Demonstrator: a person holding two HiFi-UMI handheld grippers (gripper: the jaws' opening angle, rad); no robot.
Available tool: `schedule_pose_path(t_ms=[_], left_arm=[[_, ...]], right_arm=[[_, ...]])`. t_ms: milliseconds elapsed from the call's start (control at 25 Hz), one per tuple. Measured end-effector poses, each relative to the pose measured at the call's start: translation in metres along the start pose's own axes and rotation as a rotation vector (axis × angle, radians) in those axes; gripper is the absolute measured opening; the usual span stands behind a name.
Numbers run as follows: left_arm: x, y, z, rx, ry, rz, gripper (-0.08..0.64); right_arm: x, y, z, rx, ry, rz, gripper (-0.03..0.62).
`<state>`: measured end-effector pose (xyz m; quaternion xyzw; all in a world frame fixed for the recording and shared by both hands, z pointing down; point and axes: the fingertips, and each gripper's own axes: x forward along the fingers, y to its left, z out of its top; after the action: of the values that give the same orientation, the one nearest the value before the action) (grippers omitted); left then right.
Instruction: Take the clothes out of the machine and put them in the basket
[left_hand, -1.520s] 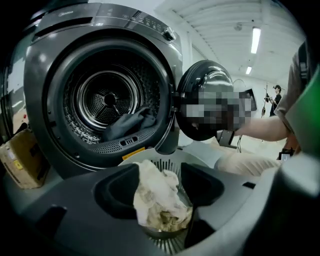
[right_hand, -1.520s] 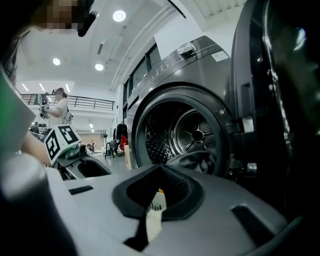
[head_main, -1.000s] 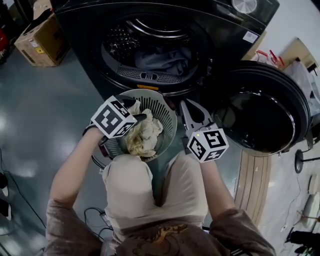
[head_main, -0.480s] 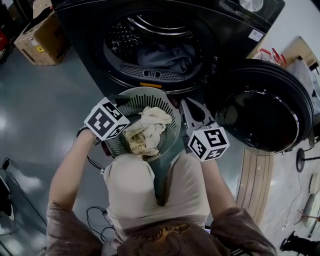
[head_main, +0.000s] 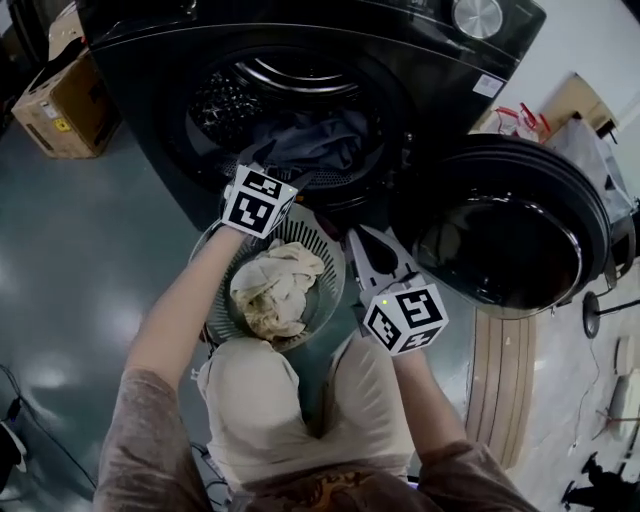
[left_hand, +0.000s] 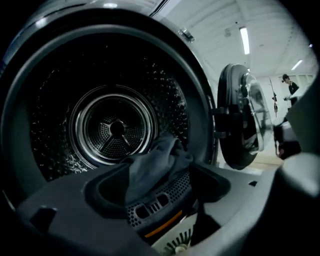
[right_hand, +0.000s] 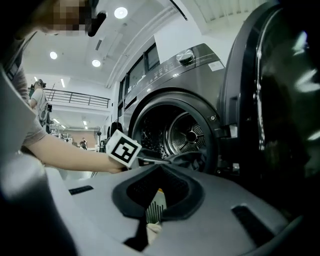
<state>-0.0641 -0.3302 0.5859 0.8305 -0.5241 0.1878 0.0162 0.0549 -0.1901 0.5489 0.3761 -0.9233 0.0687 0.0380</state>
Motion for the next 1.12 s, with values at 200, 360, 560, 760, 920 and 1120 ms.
schedule_pose_path(t_ms=[200, 360, 560, 760, 920, 1120], left_arm=[[0.053, 0.0, 0.002, 0.037, 0.016, -0.005, 0.39], [0.084, -0.026, 0.013, 0.043, -0.002, -0.093, 0.408], [0.11, -0.039, 0.004, 0.071, 0.072, -0.091, 0.405], [0.113, -0.035, -0.011, 0.048, 0.136, -0.059, 0.149], [0.095, -0.033, -0.016, -0.015, 0.124, -0.062, 0.066], [0.044, -0.034, -0.009, -0.01, 0.092, -0.1, 0.058]], right_arm=[[-0.013, -0.003, -0.002, -0.015, 0.012, -0.028, -0.003], [-0.02, -0.005, -0.005, -0.032, 0.029, -0.046, -0.003], [-0.027, -0.013, -0.006, -0.03, 0.032, -0.072, -0.003], [-0.029, -0.016, -0.007, -0.028, 0.028, -0.084, -0.003], [-0.032, -0.023, -0.013, -0.007, 0.027, -0.099, -0.003], [-0.026, -0.045, -0.011, 0.022, 0.003, -0.123, -0.003]])
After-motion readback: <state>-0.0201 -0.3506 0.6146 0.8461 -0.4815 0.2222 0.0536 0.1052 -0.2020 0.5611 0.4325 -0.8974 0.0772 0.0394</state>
